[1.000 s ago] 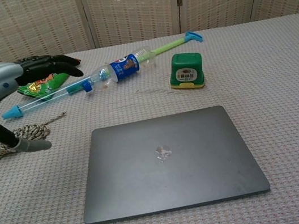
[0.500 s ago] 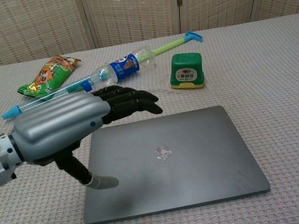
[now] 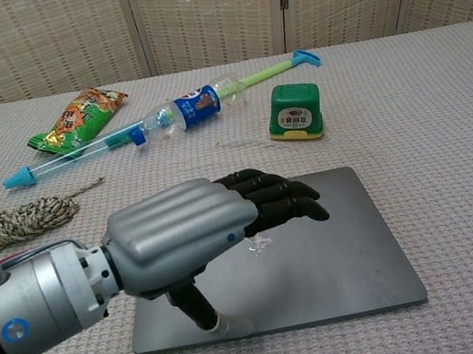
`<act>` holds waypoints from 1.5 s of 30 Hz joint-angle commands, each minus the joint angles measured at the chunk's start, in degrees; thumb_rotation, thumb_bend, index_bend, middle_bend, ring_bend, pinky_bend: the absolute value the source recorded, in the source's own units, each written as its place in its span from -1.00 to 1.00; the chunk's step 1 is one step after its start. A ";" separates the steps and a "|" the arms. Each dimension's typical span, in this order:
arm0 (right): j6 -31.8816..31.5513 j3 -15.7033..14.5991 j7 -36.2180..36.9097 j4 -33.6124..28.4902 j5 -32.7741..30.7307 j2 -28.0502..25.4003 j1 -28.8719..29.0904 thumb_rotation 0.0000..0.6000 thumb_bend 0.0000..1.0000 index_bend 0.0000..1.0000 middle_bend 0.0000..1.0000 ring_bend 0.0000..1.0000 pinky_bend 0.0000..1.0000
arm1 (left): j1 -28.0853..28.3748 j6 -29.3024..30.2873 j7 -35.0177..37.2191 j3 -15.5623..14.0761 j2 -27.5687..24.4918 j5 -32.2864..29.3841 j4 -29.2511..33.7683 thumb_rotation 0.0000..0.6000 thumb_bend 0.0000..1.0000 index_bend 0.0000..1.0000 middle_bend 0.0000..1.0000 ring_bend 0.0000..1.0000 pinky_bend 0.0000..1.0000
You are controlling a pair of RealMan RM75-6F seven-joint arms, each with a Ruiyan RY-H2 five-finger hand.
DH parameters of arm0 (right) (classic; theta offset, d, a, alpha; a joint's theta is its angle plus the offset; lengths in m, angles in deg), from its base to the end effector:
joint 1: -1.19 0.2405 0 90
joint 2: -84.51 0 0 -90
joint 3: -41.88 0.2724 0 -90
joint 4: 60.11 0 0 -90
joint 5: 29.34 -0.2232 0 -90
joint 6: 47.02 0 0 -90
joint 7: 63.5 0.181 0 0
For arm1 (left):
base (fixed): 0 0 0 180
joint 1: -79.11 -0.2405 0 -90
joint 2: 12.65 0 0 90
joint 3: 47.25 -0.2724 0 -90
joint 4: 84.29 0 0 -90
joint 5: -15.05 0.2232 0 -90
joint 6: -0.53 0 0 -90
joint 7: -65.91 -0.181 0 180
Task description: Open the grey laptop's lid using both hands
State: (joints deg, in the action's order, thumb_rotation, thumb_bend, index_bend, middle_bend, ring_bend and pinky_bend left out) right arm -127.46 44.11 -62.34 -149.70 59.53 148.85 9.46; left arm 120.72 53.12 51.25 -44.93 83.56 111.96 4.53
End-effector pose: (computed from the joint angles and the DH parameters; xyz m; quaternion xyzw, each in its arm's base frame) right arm -0.3261 -0.2376 0.1389 0.6408 -0.3772 0.3787 0.5510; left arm -0.0646 0.2661 -0.1133 -0.8557 -0.2239 -0.4275 0.1869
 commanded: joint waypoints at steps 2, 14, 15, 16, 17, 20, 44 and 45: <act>-0.16 -0.08 0.14 0.17 0.11 0.16 -0.04 1.00 -0.12 -1.00 -1.00 -0.82 -1.00 | 0.44 -0.48 -0.99 0.13 2.96 -1.95 -3.49 1.00 -0.57 -0.67 -0.77 -0.88 -1.00; -0.85 -0.25 0.33 0.14 0.13 0.25 -0.39 1.00 -0.12 -1.00 -1.00 -0.82 -1.00 | 0.40 0.20 -3.89 -0.29 7.50 -4.71 -6.42 1.00 -0.57 -0.65 -0.76 -0.87 -1.00; -0.84 -0.25 0.35 0.16 0.07 0.25 -0.41 1.00 -0.12 -1.00 -1.00 -0.82 -1.00 | 0.49 0.05 -4.10 -0.24 7.85 -5.01 -6.63 1.00 -0.57 -0.65 -0.76 -0.87 -1.00; -0.89 -0.24 0.38 0.19 0.05 0.27 -0.43 1.00 -0.12 -1.00 -1.00 -0.82 -1.00 | 0.59 -0.12 -4.41 -0.18 8.30 -5.39 -6.91 1.00 -0.57 -0.65 -0.76 -0.87 -1.00; -0.95 -0.24 0.43 0.21 0.06 0.30 -0.45 1.00 -0.12 -1.00 -1.00 -0.82 -1.00 | 0.65 -0.23 -4.68 -0.16 8.62 -5.65 -7.16 1.00 -0.57 -0.65 -0.76 -0.87 -1.00; -1.08 -0.28 0.53 0.35 0.09 0.35 -0.51 1.00 -0.12 -1.00 -1.00 -0.82 -1.00 | 0.76 -0.46 -5.54 -0.32 9.61 -6.39 -8.19 1.00 -0.57 -0.65 -0.76 -0.87 -1.00; -1.63 -0.38 1.43 0.93 0.01 0.40 -0.89 1.00 -0.12 -1.00 -1.00 -0.82 -1.00 | 0.25 1.23 -6.79 -0.36 11.19 -9.52 -9.51 1.00 -0.53 -0.63 -0.73 -0.86 -1.00; -1.68 -0.39 1.44 0.93 0.02 0.39 -0.92 1.00 -0.12 -1.00 -1.00 -0.82 -1.00 | 0.24 1.26 -6.98 -0.36 11.21 -9.62 -9.57 1.00 -0.52 -0.63 -0.73 -0.86 -1.00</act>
State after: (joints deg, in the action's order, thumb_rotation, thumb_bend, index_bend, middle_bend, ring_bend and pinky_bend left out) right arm -129.14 43.73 -60.89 -148.76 59.55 149.25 8.53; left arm 120.97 54.36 44.35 -45.31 94.74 102.40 -5.00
